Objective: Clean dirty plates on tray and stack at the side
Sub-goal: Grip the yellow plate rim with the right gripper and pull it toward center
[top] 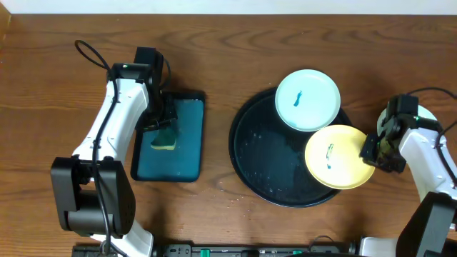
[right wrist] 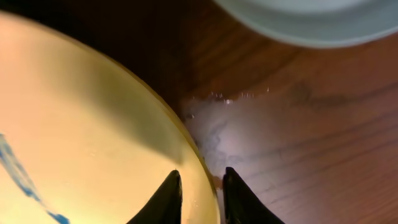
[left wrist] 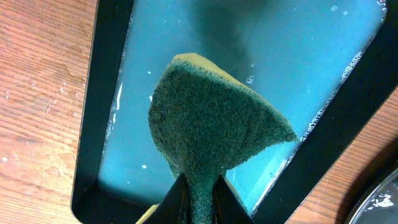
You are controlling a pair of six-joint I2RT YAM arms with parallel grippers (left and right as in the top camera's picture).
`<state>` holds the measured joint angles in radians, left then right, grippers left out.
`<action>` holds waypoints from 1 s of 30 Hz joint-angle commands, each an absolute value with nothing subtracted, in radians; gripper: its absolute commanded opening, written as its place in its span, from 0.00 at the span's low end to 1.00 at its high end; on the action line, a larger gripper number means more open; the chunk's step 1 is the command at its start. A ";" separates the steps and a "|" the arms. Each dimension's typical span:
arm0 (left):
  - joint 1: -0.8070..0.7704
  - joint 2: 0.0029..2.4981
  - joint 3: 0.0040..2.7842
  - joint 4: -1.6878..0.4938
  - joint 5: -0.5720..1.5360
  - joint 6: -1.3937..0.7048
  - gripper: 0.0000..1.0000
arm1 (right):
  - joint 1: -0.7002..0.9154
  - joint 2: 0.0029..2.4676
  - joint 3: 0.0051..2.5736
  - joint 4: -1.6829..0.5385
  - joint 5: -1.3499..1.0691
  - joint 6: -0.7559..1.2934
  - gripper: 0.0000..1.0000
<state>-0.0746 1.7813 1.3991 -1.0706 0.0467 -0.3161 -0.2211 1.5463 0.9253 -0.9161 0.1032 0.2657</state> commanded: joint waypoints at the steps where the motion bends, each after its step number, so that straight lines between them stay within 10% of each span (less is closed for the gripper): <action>1: -0.074 1.784 1.398 -1.076 0.043 -0.307 0.12 | -0.222 1.547 0.904 -0.908 0.104 0.292 0.09; 18: -0.074 1.784 1.398 -1.076 0.098 -0.307 0.08 | -0.031 1.384 0.904 -1.010 -0.218 0.130 0.01; 30: -0.082 1.784 1.397 -1.081 0.135 -0.264 0.08 | 0.252 1.403 0.651 -0.523 -0.188 0.320 0.01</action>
